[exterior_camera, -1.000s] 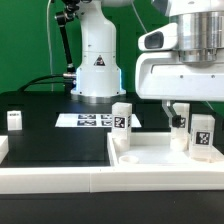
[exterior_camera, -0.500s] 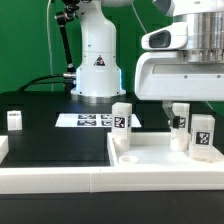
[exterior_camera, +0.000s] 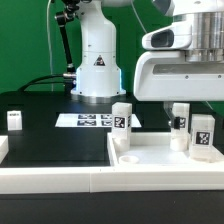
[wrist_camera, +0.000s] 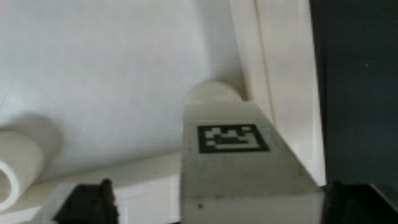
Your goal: Assemble square table
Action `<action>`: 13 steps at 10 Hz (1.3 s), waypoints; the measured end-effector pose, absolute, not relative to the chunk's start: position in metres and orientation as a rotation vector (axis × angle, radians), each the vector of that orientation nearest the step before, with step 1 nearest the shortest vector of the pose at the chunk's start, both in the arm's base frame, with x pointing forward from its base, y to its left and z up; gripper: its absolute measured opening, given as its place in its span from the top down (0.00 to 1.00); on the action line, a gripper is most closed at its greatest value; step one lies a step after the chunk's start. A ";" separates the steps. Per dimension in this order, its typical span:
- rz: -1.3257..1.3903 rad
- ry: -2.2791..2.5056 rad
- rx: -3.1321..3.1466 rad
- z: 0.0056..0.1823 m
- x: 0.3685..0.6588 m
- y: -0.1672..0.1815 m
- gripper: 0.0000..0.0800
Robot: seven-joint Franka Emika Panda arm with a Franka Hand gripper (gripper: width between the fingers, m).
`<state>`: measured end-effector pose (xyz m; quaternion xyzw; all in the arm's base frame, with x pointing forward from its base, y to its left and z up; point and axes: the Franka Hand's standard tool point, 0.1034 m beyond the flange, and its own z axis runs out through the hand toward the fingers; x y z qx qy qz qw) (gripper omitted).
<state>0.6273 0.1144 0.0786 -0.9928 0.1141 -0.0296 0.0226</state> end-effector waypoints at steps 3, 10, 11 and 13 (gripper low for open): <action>-0.089 0.406 -3.067 0.078 0.627 0.114 0.64; -0.075 1.109 -2.861 0.077 0.625 0.113 0.64; -0.073 1.229 -2.808 0.077 0.624 0.113 0.64; -0.074 1.544 -2.602 0.076 0.624 0.112 0.64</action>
Offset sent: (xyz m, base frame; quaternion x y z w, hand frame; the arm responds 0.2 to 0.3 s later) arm 0.0000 0.0000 0.0000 0.0000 0.0000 0.0000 1.0000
